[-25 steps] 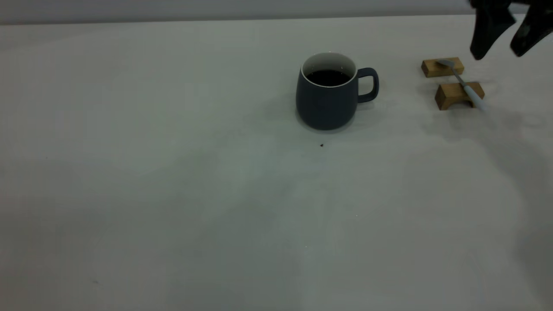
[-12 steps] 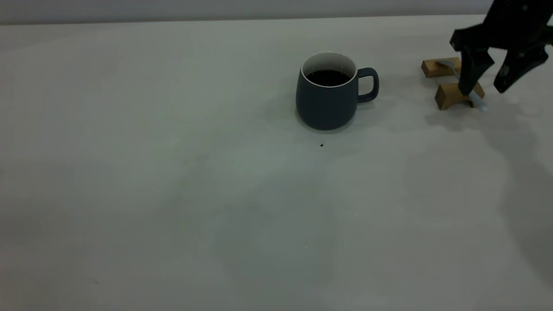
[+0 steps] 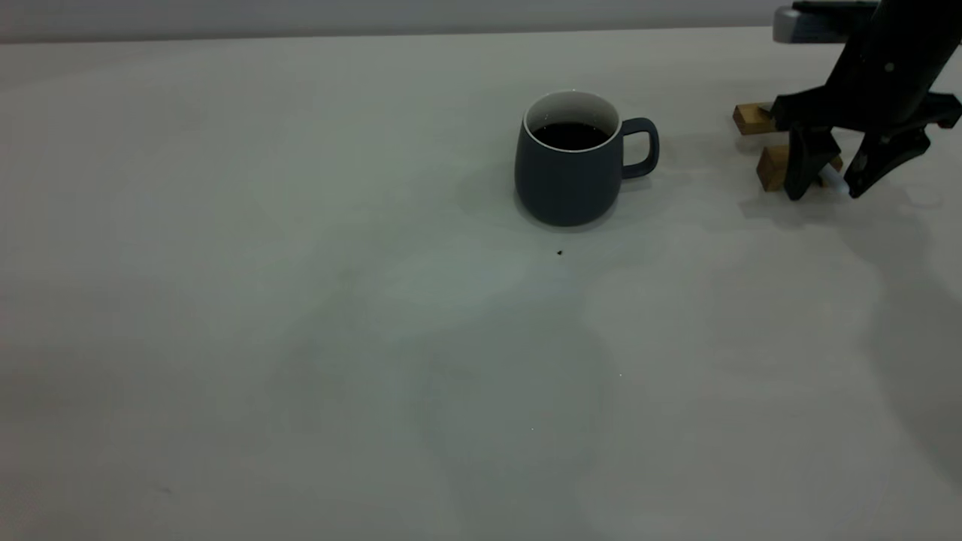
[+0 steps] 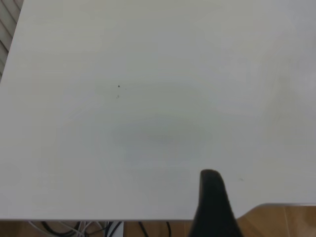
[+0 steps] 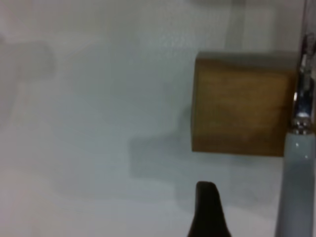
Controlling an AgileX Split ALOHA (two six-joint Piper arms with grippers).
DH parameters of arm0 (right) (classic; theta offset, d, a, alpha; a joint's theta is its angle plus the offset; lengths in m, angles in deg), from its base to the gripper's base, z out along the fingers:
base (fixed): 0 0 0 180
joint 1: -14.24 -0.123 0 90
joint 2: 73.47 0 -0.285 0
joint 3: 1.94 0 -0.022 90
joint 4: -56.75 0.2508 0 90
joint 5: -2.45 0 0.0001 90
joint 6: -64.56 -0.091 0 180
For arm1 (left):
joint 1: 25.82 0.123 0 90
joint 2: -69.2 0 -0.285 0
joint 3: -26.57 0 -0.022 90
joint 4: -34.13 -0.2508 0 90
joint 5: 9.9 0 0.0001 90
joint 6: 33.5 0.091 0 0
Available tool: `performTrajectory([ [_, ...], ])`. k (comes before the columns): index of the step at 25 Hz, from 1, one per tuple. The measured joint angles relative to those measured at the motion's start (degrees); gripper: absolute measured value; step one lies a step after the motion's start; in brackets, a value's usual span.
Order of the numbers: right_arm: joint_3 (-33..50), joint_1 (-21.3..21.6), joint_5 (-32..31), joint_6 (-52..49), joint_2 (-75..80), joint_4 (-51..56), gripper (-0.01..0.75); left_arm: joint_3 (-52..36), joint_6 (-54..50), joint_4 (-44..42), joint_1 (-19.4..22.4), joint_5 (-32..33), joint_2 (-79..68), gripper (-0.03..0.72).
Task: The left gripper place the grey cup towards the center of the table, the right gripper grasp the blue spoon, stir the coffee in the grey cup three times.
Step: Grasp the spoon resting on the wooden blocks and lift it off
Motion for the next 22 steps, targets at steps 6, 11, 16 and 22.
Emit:
performTrajectory([
  [6, 0.0, 0.0, 1.71, 0.0, 0.84, 0.06, 0.592, 0.0, 0.0, 0.0, 0.0, 0.0, 0.0, 0.585],
  [11, -0.04, 0.0, 2.31, 0.0, 0.84, 0.06, 0.538, 0.0, 0.0, 0.0, 0.0, 0.0, 0.0, 0.585],
  [16, -0.04, 0.0, 2.07, -0.11, 0.84, 0.0, 0.302, 0.0, 0.0, 0.0, 0.0, 0.0, 0.0, 0.585],
  [22, -0.04, 0.0, -0.22, -0.11, 0.53, -0.59, 0.12, 0.0, 0.0, 0.0, 0.0, 0.0, 0.0, 0.585],
])
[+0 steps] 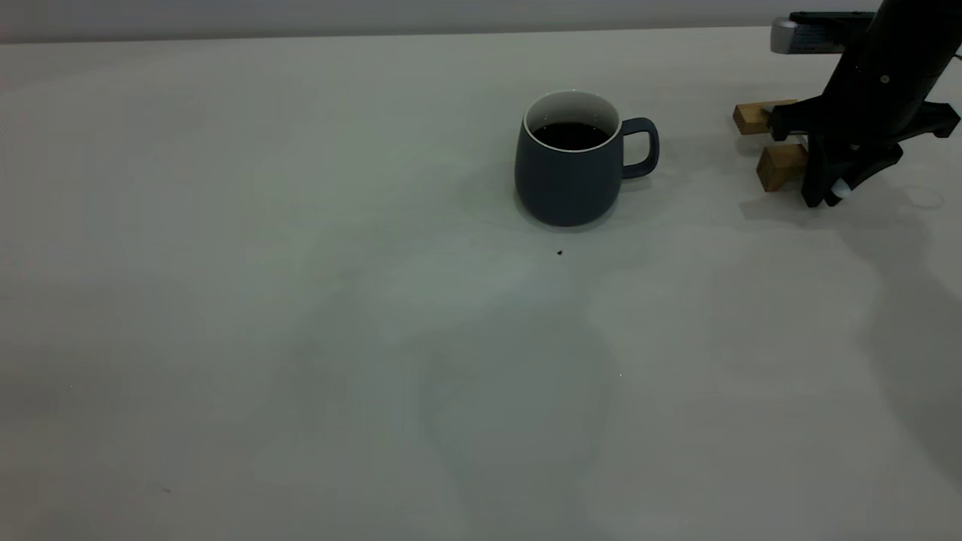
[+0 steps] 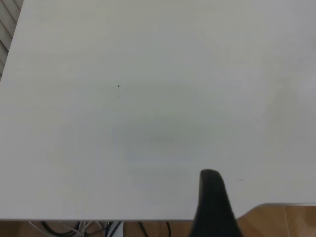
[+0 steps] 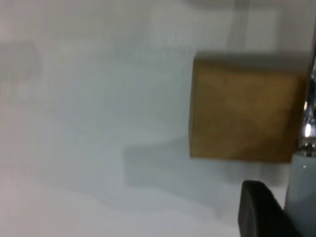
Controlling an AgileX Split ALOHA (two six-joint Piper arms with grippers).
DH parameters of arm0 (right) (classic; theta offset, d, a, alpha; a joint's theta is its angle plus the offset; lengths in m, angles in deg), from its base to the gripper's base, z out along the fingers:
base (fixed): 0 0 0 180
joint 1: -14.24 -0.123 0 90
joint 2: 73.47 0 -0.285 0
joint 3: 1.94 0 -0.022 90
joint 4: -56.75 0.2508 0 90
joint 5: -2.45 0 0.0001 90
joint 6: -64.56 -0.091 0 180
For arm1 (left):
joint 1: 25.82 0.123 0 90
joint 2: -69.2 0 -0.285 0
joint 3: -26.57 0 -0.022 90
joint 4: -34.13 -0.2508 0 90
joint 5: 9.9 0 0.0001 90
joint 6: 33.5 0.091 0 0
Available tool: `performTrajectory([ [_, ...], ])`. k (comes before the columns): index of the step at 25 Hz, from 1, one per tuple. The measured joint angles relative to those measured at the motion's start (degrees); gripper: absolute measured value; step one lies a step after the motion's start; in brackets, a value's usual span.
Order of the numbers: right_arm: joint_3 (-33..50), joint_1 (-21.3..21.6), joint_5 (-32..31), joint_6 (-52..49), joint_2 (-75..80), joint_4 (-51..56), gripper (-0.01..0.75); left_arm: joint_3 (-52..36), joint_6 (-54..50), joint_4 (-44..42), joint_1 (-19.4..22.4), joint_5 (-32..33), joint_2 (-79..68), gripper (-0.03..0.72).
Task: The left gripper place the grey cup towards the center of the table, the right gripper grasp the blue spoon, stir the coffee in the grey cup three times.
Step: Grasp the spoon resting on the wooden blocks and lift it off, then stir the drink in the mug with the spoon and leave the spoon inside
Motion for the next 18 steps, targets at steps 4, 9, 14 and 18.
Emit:
performTrajectory([
  [4, 0.0, 0.0, -2.83, 0.0, -2.78, -1.4, 0.12, 0.0, 0.0, 0.0, 0.0, 0.0, 0.0, 0.585],
  [9, 0.0, 0.0, -5.08, 0.43, -9.7, 0.97, 0.12, 0.0, 0.0, 0.0, 0.0, 0.0, 0.0, 0.585],
  [14, 0.0, -0.68, -12.91, 5.87, -12.65, 20.5, 0.12, 0.0, 0.0, 0.0, 0.0, 0.0, 0.0, 0.585],
  [18, 0.0, -1.61, -24.14, 7.34, -12.2, 38.57, 0.12, 0.0, 0.0, 0.0, 0.0, 0.0, 0.0, 0.585],
])
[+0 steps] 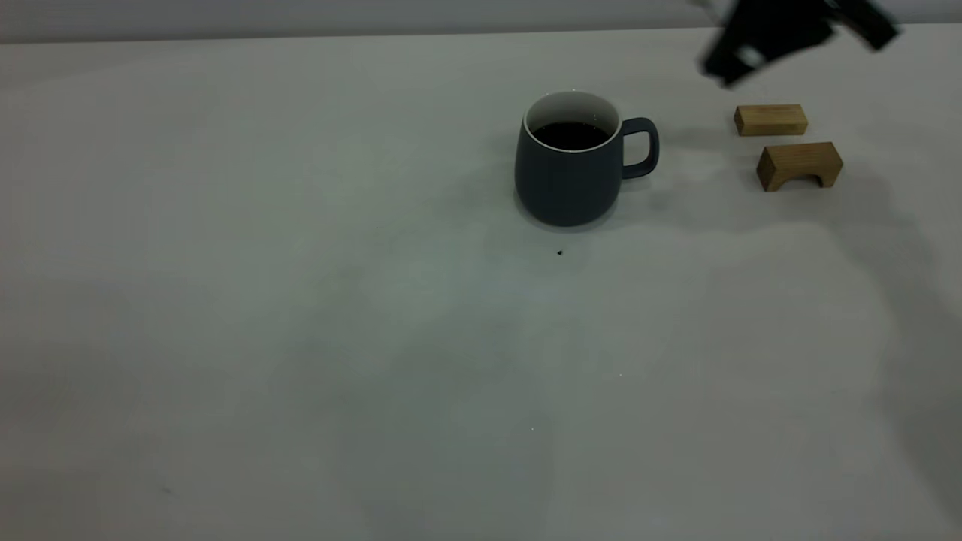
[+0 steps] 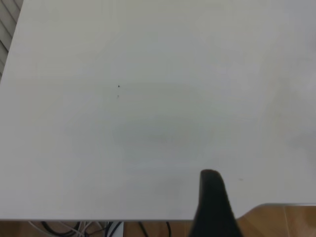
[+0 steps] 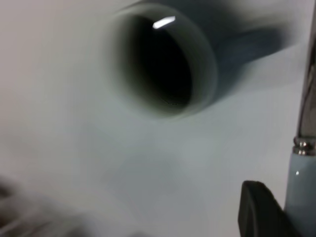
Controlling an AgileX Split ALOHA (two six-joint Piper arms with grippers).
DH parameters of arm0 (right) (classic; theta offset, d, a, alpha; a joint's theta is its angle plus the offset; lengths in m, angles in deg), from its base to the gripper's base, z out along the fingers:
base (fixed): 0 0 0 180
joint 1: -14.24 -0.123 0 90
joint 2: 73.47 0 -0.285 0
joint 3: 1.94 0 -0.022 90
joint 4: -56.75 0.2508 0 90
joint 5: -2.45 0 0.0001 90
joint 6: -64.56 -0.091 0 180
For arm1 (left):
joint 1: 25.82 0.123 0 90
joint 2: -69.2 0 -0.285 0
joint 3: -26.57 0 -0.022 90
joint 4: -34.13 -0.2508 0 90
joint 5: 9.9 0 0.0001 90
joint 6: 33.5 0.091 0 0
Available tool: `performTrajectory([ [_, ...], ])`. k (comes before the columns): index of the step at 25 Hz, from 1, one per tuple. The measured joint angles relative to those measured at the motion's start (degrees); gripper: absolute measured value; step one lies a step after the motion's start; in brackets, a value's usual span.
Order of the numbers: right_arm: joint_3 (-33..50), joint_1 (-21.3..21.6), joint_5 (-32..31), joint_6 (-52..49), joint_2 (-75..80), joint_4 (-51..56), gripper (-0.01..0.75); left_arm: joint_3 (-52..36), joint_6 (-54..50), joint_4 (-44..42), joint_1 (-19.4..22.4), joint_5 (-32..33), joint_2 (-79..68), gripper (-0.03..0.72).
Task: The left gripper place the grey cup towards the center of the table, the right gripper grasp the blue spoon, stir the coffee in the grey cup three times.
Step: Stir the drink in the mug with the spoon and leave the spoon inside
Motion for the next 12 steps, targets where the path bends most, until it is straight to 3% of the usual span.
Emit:
performTrajectory([
  [4, 0.0, -1.06, -6.82, 0.89, 2.03, 13.21, 0.12, 0.0, 0.0, 0.0, 0.0, 0.0, 0.0, 0.585],
  [8, 0.0, -1.7, -7.11, 0.51, 2.8, 21.75, 0.12, 0.0, 0.0, 0.0, 0.0, 0.0, 0.0, 0.585],
  [12, 0.0, -1.7, -7.11, -6.55, 2.8, 29.75, 0.12, 0.0, 0.0, 0.0, 0.0, 0.0, 0.0, 0.585],
])
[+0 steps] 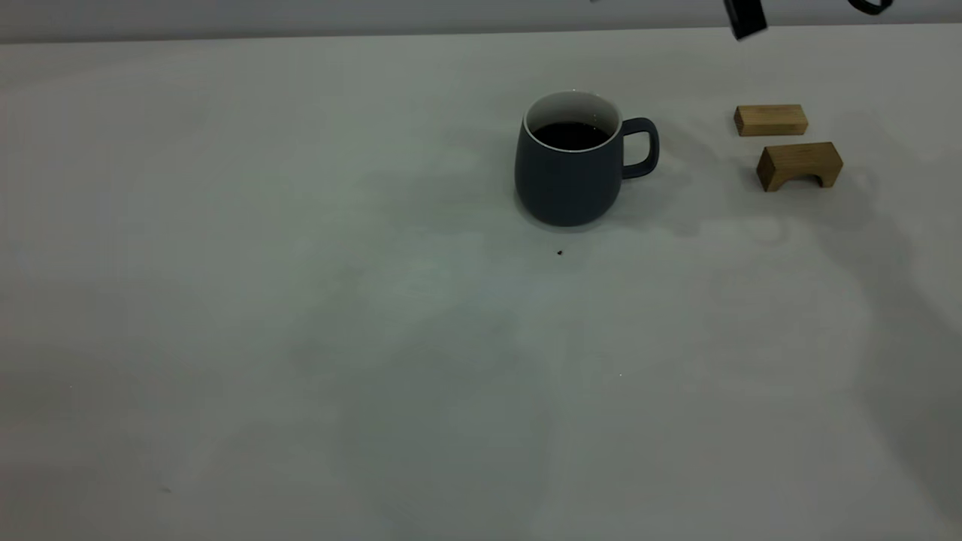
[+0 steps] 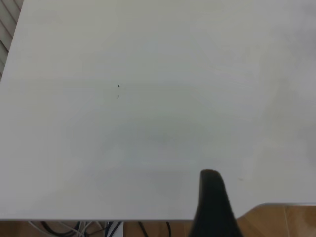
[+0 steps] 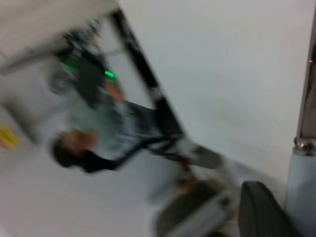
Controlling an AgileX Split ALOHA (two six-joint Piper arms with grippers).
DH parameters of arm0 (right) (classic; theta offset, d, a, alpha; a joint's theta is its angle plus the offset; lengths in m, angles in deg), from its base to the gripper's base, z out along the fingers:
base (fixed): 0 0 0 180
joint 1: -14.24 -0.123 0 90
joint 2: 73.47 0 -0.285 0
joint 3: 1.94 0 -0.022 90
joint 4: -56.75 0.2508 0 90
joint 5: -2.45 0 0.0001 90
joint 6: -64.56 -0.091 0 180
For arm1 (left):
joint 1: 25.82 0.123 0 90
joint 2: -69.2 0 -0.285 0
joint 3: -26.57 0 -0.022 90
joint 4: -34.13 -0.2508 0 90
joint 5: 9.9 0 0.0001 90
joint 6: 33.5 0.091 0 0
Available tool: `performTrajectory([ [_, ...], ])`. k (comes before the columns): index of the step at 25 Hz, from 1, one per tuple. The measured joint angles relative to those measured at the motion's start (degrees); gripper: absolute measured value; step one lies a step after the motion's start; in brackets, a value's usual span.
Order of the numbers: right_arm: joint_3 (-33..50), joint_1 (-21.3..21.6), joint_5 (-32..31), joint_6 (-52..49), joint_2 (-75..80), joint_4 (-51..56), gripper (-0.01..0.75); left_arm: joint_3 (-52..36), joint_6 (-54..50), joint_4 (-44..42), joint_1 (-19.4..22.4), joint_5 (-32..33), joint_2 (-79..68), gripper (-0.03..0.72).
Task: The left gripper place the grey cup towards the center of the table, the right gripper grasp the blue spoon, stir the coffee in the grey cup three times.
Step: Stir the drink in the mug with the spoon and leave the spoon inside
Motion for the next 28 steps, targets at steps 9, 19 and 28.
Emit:
performTrajectory([
  [9, 0.0, 0.0, 0.04, -42.45, 0.0, 8.81, 0.12, 0.0, 0.0, 0.0, 0.0, 0.0, 0.0, 0.585],
  [19, 0.0, 0.0, -0.06, -61.41, 3.66, 13.57, 0.12, 0.0, 0.0, 0.0, 0.0, 0.0, 0.0, 0.585],
  [28, -6.41, 0.0, 0.67, -55.14, 15.45, 17.54, 0.12, 0.0, 0.0, 0.0, 0.0, 0.0, 0.0, 0.585],
])
